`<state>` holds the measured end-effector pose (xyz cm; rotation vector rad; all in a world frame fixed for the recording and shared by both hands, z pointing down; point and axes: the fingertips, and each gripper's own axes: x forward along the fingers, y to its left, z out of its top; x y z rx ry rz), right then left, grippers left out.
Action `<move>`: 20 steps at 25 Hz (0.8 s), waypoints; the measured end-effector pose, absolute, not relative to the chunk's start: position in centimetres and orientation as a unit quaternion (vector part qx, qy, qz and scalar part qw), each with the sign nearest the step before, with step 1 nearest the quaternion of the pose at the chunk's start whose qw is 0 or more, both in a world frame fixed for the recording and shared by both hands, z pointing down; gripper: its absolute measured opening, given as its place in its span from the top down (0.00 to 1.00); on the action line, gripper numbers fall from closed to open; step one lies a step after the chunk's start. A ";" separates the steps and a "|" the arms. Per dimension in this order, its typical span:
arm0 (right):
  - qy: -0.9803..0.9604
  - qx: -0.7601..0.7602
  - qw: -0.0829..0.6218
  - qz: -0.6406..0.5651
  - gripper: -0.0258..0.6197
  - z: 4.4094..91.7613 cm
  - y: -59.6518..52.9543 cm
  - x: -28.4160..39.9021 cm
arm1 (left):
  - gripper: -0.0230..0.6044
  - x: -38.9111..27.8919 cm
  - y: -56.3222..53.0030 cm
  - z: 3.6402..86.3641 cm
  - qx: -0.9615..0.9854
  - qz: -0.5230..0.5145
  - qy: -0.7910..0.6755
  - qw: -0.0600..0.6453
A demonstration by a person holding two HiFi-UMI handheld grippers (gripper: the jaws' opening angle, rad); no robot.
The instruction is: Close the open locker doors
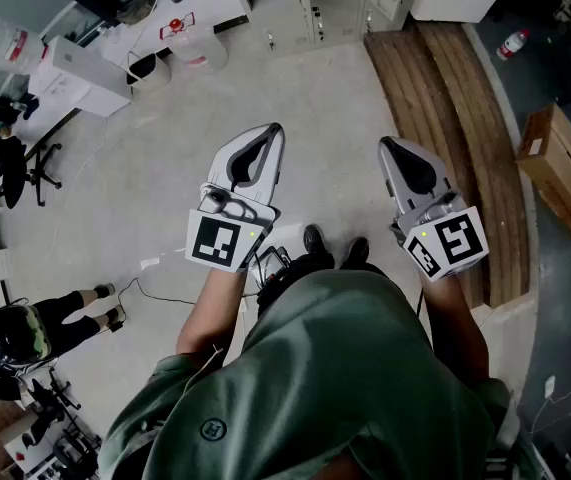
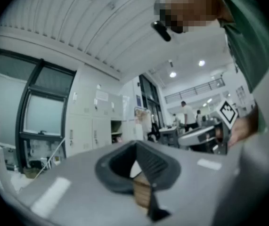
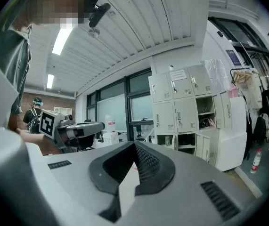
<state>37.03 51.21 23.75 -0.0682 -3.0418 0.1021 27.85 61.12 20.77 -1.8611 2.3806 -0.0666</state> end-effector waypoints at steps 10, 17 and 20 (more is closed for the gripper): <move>-0.998 -0.016 0.056 0.036 0.95 24.5 51.4 35.5 | 0.96 26.2 61.2 21.4 -0.617 -0.019 0.785 0.056; -0.998 -0.008 0.058 0.039 0.95 25.1 51.1 33.0 | 0.96 23.7 61.1 22.1 -0.623 -0.017 0.781 0.051; -0.997 -0.009 0.057 0.047 0.95 25.3 51.1 31.8 | 0.96 22.6 60.8 22.5 -0.626 -0.015 0.778 0.047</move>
